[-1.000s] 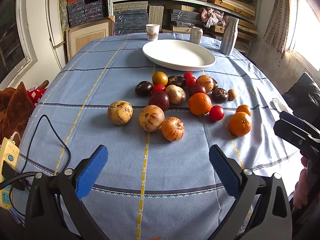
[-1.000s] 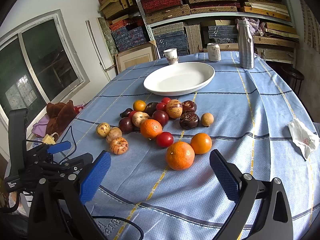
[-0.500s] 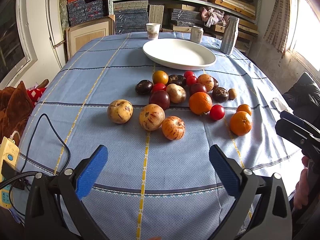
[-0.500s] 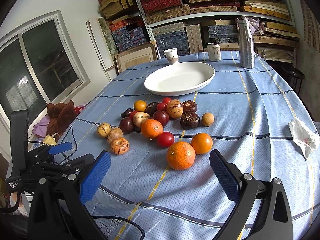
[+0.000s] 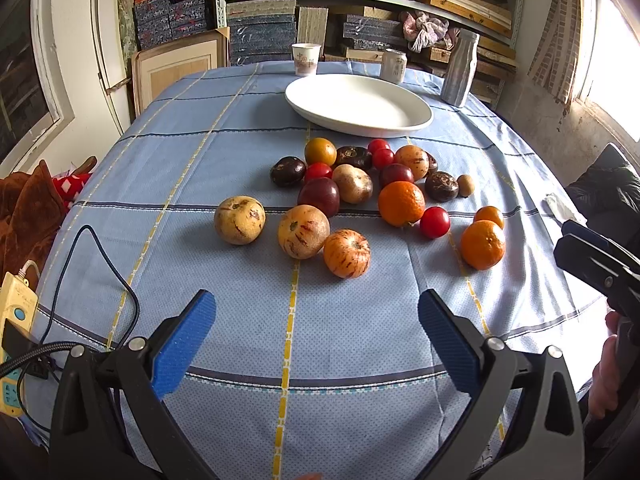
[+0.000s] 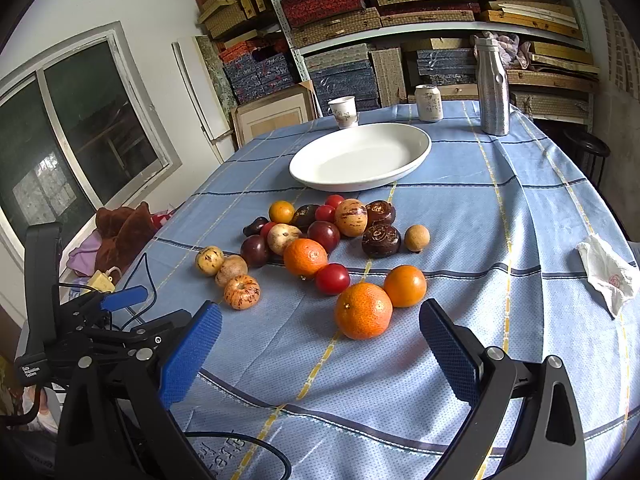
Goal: Organize fruits
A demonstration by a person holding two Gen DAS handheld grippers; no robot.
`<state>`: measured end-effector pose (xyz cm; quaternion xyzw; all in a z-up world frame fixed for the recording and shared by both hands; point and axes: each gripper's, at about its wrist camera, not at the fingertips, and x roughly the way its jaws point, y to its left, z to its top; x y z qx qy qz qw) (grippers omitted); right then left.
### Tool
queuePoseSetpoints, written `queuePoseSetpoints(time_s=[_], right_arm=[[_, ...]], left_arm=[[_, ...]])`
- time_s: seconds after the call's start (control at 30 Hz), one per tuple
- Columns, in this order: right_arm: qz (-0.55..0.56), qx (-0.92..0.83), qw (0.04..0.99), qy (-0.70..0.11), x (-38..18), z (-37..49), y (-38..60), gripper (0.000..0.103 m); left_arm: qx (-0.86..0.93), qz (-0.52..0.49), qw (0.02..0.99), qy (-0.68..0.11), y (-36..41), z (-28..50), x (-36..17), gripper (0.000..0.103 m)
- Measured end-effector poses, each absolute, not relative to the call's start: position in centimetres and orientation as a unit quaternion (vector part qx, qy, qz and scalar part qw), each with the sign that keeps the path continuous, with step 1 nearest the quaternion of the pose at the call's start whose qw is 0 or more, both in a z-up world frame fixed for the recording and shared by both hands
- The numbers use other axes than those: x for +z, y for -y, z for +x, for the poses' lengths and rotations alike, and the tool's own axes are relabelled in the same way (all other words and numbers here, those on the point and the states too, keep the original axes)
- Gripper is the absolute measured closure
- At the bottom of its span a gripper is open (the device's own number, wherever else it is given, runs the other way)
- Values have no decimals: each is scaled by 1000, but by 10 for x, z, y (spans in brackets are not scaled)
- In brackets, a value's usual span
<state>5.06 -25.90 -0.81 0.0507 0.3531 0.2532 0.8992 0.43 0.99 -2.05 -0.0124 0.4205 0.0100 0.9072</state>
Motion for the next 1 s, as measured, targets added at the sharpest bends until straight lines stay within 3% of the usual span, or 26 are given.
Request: queuePoseSetpoints(time_s=[0.67, 1.0], right_arm=[[54, 258, 895, -360, -10, 50, 258, 3], [58, 240, 879, -409, -43, 66, 263, 3]], left_arm=[[15, -12, 907, -422, -13, 5, -23, 4], [17, -23, 893, -449, -52, 23, -48, 4]])
